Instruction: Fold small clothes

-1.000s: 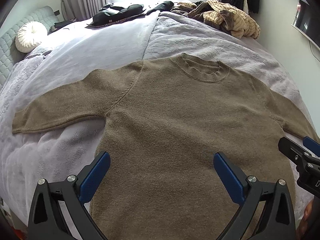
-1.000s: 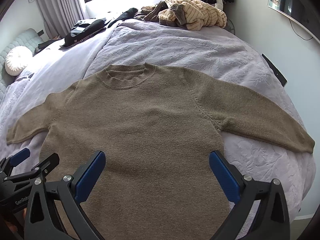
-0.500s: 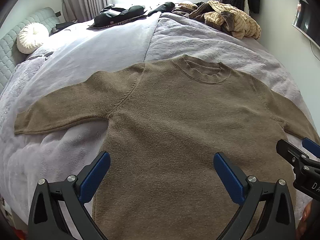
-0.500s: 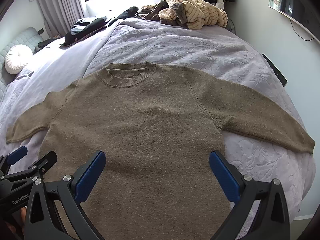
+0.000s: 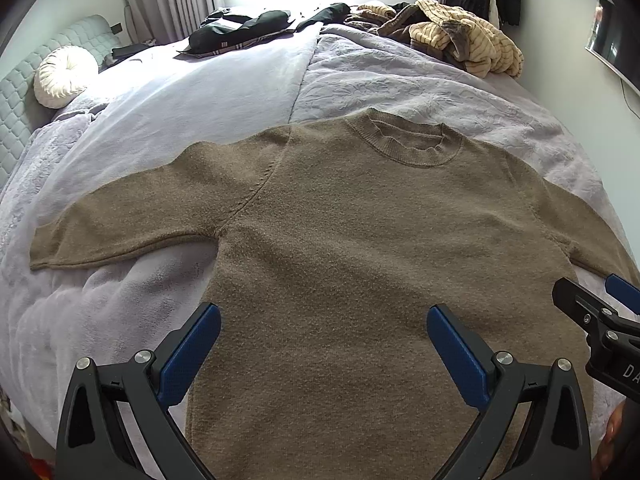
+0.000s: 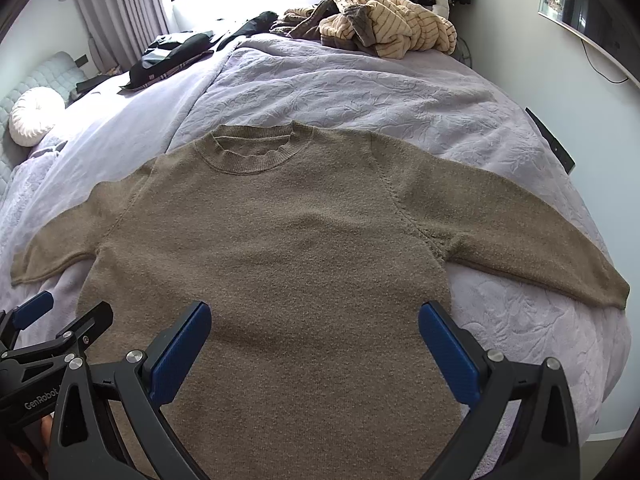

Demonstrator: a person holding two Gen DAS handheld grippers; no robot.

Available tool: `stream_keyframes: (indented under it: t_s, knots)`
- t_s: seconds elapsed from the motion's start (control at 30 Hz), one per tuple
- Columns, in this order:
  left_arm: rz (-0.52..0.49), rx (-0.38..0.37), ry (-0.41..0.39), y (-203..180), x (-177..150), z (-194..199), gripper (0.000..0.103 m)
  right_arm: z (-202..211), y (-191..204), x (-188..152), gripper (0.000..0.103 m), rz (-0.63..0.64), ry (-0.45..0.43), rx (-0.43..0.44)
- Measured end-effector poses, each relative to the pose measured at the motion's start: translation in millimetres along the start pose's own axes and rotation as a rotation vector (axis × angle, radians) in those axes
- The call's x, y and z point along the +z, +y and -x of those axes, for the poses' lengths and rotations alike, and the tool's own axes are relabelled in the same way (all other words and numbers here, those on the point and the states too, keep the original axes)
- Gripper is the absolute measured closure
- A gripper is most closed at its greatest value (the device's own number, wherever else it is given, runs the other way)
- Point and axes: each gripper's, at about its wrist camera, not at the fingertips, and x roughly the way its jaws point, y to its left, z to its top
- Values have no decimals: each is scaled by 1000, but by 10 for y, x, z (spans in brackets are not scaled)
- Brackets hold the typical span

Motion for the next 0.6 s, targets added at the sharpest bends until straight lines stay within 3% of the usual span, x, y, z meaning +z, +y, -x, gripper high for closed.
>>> stream_keyframes:
  t_s: [0.6]
  knots:
    - [8, -2, 20, -1, -1, -34, 0, -33, 2, 6, 0, 4, 9, 1]
